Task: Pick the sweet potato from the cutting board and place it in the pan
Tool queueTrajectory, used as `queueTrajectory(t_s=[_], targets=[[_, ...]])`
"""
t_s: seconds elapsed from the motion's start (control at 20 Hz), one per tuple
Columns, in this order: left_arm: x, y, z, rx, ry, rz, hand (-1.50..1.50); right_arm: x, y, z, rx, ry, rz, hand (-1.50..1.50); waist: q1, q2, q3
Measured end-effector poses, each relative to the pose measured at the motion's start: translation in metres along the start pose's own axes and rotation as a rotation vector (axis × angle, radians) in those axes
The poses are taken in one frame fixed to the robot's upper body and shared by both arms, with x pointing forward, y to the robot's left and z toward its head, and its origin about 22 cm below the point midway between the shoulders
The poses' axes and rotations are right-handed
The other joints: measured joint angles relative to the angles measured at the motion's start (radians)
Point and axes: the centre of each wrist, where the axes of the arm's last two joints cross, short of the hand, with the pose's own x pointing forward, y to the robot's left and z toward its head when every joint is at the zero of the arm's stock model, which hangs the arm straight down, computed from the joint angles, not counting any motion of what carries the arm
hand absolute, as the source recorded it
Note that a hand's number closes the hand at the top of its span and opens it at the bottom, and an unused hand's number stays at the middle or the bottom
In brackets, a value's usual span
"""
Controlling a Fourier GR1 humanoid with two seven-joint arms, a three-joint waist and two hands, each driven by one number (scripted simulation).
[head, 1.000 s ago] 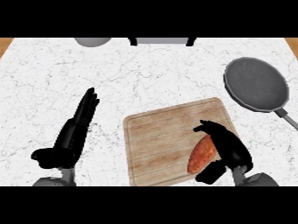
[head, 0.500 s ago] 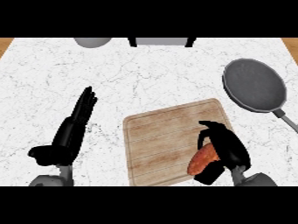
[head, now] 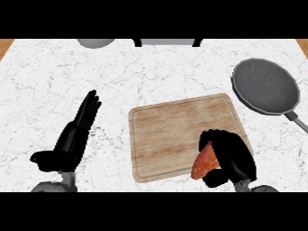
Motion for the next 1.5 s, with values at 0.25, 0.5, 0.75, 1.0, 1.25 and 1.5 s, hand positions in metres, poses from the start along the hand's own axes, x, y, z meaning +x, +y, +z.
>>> queueTrajectory(t_s=[0.25, 0.5, 0.75, 1.0, 1.25, 1.5], targets=[[-0.002, -0.006, 0.004, 0.004, -0.002, 0.001, 0.0, 0.028, -0.019, -0.001, -0.102, -0.094, 0.073, 1.5, 0.001, 0.002, 0.002], [-0.001, -0.005, 0.002, 0.01, -0.002, 0.001, 0.0, 0.049, -0.055, 0.019, -0.304, -0.142, 0.039, 1.5, -0.006, 0.0, 0.002], [0.002, -0.002, 0.003, 0.007, 0.0, -0.001, 0.0, 0.054, -0.074, 0.026, -0.429, -0.121, -0.073, 1.5, -0.002, 0.002, 0.002], [0.002, -0.002, 0.002, 0.003, -0.002, 0.002, 0.0, 0.031, -0.089, 0.015, -0.491, -0.05, -0.204, 1.5, 0.0, 0.004, 0.003], [0.003, 0.001, 0.0, 0.003, -0.002, 0.0, 0.0, -0.006, -0.101, -0.007, -0.551, 0.014, -0.281, 1.5, 0.003, 0.005, 0.003], [0.001, -0.002, 0.001, -0.002, -0.005, 0.004, 0.0, -0.054, -0.108, -0.035, -0.653, 0.056, -0.25, 1.5, 0.007, 0.007, 0.003]])
